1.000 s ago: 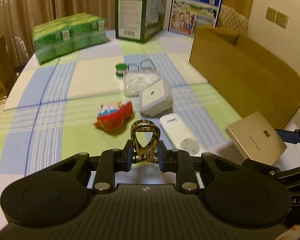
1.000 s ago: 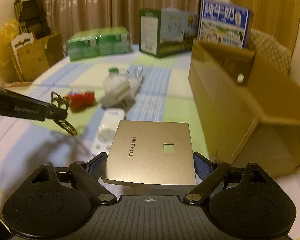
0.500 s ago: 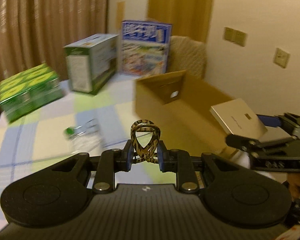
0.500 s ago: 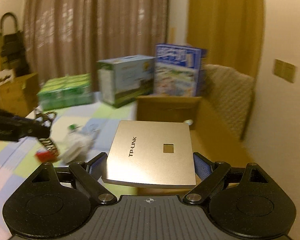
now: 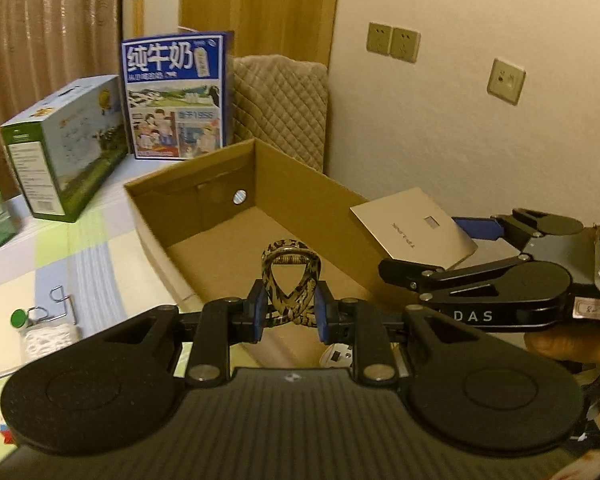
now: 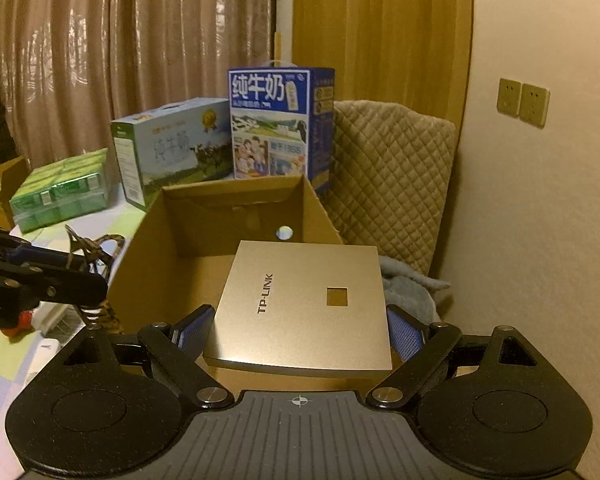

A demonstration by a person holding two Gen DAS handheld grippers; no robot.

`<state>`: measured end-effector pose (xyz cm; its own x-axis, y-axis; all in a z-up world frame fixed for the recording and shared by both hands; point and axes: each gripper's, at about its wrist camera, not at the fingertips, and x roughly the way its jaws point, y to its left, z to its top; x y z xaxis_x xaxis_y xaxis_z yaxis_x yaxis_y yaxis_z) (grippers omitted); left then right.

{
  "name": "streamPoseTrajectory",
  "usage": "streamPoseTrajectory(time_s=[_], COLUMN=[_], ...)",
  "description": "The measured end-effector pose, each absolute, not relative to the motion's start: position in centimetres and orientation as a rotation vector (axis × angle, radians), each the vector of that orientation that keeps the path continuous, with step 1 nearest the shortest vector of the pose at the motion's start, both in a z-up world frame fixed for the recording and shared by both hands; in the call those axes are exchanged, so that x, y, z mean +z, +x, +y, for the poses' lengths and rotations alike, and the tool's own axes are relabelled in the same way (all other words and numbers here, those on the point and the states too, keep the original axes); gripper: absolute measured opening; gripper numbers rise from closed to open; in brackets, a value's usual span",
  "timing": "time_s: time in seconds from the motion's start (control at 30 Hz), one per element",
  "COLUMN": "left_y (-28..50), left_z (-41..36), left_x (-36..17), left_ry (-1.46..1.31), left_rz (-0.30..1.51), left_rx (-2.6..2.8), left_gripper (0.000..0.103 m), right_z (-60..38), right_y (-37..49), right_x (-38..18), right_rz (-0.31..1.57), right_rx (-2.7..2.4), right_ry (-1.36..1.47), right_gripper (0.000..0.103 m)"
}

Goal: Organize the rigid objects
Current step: 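Carry the router panel and keyring into the box and open both tools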

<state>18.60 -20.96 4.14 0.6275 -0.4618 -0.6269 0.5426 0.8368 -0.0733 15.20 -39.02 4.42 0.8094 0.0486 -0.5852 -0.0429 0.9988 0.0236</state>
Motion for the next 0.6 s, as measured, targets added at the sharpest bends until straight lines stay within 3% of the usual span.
streamPoseTrajectory(time_s=[0.6], left_y=[20.9], left_z=[-22.9], left_x=[2.0], left_ry=[0.188], left_rz=[0.720], left_rx=[-0.581], left_gripper=[0.024], right_z=[-40.6], right_y=[15.8], right_x=[2.2], right_rz=[0.651], right_rx=[0.036], right_ry=[0.042], right_gripper=[0.087])
